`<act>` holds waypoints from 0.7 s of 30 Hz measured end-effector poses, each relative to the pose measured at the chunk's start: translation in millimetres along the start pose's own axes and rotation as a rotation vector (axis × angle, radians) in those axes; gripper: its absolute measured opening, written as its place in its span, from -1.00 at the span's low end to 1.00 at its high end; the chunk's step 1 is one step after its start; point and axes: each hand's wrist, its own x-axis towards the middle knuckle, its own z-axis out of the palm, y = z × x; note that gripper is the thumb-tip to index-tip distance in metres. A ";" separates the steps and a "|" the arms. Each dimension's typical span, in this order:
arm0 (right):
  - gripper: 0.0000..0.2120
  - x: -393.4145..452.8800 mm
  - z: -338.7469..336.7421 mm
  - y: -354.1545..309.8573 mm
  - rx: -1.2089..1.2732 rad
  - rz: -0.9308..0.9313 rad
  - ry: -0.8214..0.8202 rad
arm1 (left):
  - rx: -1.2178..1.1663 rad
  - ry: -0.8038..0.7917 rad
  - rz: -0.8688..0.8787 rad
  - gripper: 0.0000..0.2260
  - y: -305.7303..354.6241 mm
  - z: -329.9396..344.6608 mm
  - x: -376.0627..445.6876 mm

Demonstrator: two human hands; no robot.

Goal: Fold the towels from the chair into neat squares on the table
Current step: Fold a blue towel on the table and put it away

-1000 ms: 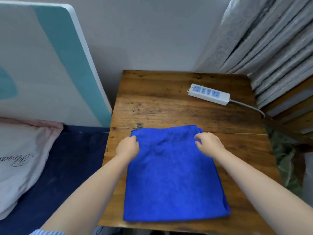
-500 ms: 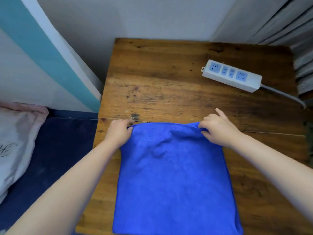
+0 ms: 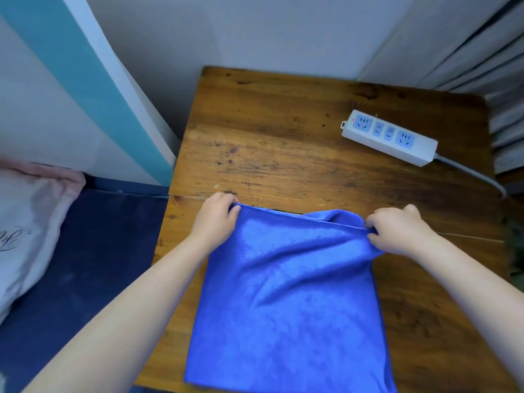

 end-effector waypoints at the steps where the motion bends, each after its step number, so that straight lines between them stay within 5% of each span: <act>1: -0.86 -0.8 0.6 1.0 -0.053 0.025 -0.022 | 0.028 -0.030 -0.040 -0.80 -0.1 3.9 3.4; 6: -0.81 -9.9 5.1 5.6 -0.043 0.015 -0.123 | 0.095 -0.104 -0.066 -0.81 -8.6 11.3 -2.9; 12: -0.97 -8.1 -2.8 -8.5 0.460 -0.090 0.160 | -0.123 -0.128 -0.021 -0.90 -25.7 13.2 -45.3; 16: -0.82 21.3 -8.4 -29.5 0.330 -0.051 0.262 | 0.033 -0.160 -0.133 -0.76 -33.7 27.5 -60.6; 21: -0.80 39.5 -4.3 -43.3 0.130 -0.027 0.128 | -0.049 -0.160 -0.381 -0.80 -34.7 36.4 -66.1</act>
